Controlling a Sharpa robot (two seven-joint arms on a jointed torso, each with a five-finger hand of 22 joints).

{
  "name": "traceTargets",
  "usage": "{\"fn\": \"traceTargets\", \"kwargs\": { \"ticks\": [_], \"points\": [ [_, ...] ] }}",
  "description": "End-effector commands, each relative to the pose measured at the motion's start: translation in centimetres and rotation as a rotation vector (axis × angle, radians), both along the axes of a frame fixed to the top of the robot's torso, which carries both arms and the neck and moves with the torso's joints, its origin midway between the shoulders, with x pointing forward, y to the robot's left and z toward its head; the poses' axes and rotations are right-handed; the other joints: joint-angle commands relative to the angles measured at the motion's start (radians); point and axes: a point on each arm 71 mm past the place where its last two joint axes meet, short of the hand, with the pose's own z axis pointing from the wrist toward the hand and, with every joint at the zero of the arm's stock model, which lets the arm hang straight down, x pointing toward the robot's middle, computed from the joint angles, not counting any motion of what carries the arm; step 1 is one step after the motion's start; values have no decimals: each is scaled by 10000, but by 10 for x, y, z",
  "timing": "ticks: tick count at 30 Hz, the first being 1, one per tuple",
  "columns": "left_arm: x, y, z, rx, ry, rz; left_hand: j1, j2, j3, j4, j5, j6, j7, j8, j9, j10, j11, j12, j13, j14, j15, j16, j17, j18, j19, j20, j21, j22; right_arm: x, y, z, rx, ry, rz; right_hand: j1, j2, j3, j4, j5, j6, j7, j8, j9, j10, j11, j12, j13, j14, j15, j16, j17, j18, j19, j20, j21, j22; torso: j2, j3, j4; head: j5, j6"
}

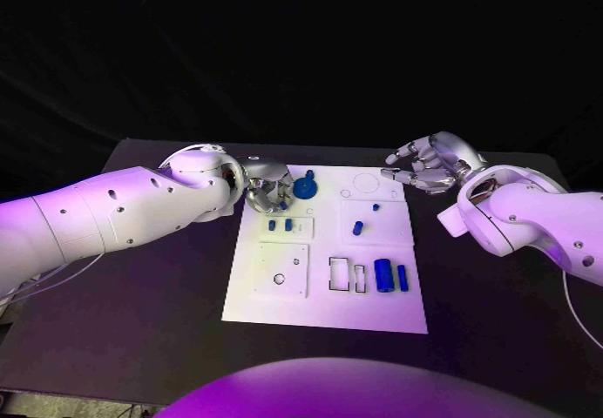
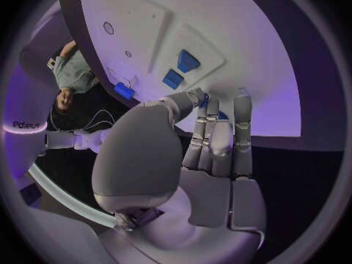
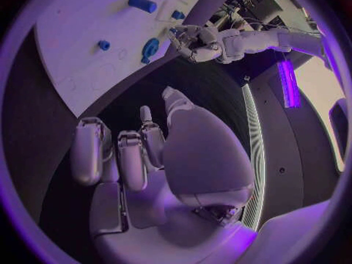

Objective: Assemble the parts on the task board

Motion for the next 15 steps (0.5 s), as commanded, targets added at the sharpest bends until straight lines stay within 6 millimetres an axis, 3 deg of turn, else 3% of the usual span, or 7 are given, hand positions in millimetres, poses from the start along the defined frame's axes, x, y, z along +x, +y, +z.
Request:
{"fn": "traceTargets", "kwargs": {
  "ticks": [1,15],
  "points": [
    [-1,-2,0,16,43,-85,-32,-15,-54,5,-41,-83,40,-108,-30,10,31,-71,-12,12,20,8,-22,129,16,12,-62,-29,0,1,0,-57,-64,102,-75,4,77,3,-3,-68,29,68,9,-18,-3,-26,303,727,-43,-34,1244,140,-49,15,-56,678,1,3,-7,0,2],
    [-1,-4,1,-71,-41,-130,-16,26,-43,10,-35,-84,40,-136,-32,31,28,-84,-8,19,19,13,-14,120,49,15,-46,13,0,1,0,-67,-48,101,-75,4,77,3,-3,-68,29,68,9,-18,-3,-26,303,727,-43,-34,1244,140,-49,15,-56,678,-2,8,-10,-11,2]
  ]
}}
